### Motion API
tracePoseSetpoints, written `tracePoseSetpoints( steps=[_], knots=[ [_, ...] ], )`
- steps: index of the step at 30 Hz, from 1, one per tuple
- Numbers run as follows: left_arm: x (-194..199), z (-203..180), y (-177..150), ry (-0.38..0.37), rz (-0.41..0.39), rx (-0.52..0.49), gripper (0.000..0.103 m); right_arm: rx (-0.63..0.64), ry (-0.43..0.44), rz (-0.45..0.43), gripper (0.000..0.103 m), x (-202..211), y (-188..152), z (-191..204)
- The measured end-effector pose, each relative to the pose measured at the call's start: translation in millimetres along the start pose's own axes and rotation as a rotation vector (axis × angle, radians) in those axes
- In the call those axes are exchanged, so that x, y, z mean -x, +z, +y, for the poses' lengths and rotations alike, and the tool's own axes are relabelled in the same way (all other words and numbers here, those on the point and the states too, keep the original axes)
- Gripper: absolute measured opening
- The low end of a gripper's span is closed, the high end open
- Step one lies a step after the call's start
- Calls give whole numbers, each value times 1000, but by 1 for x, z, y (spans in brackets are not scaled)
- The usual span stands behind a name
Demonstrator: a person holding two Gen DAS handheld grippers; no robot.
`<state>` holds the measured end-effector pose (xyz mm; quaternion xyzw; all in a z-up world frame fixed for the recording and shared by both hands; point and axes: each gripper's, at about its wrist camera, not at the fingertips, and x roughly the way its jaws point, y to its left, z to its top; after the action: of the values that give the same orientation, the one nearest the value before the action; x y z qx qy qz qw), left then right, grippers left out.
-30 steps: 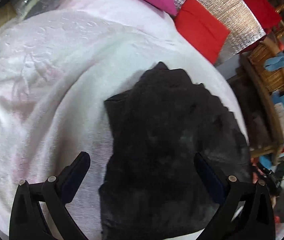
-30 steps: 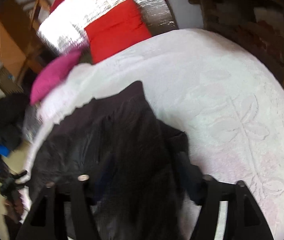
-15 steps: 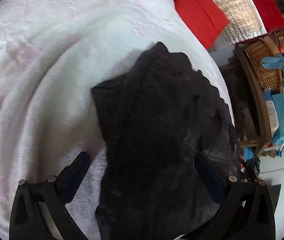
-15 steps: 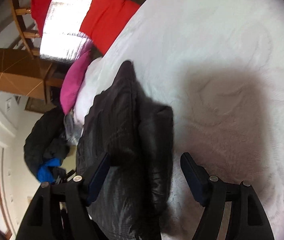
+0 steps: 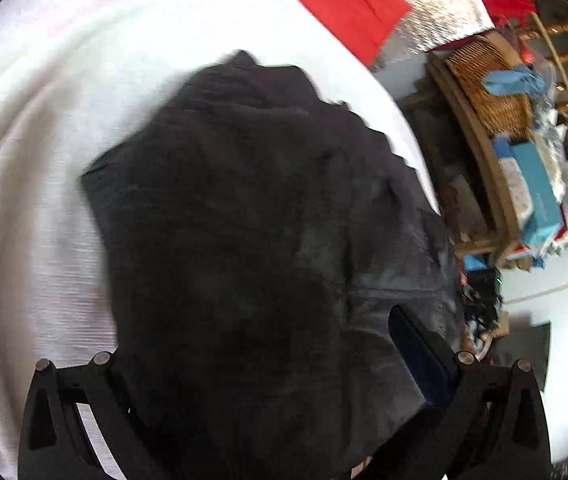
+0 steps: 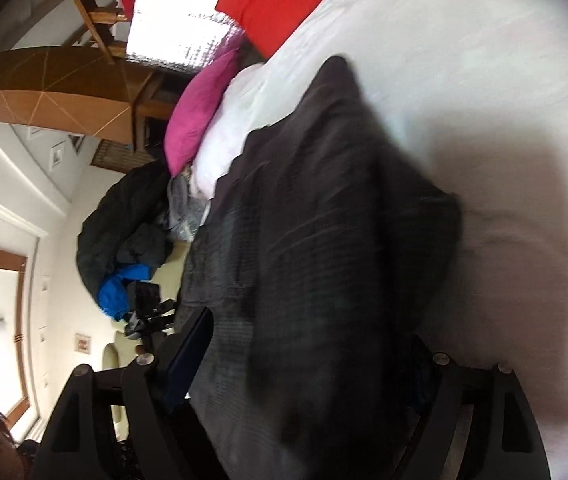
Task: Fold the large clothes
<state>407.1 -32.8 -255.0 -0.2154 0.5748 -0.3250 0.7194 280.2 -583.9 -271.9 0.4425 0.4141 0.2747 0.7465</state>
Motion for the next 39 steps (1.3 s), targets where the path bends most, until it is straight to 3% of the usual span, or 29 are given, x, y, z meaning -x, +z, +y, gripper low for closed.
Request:
tracePoseSetpoints(
  steps=[2, 5, 7, 9, 11, 14, 21, 28, 34, 39],
  knots=[
    [-7, -8, -1, 44, 0, -34, 103, 25, 0, 17, 87, -9, -5, 8],
    [-12, -13, -2, 68, -13, -34, 102, 64, -96, 28, 85, -28, -8, 21],
    [-10, -13, -2, 73, -27, -26, 99, 47, -122, 14, 74, -28, -9, 23],
    [-9, -15, -4, 98, -37, -22, 83, 35, -165, 3, 62, -29, -10, 23],
    [-9, -18, -6, 158, -47, -36, 70, 63, -202, -8, 57, -29, -13, 30],
    [1, -15, -11, 230, -77, -49, 58, 99, -260, -32, 51, -28, -17, 41],
    [14, -57, -37, 410, -160, -211, 36, 165, -345, -90, 41, -27, -26, 72],
    [17, -83, -69, 528, -207, -296, 31, 220, -408, -138, 39, -23, -36, 98],
    [12, -95, -89, 638, -238, -388, 30, 217, -428, -134, 39, -28, -47, 96],
    [7, -103, -80, 682, -246, -432, 31, 197, -423, -129, 39, -33, -49, 86]
  ],
)
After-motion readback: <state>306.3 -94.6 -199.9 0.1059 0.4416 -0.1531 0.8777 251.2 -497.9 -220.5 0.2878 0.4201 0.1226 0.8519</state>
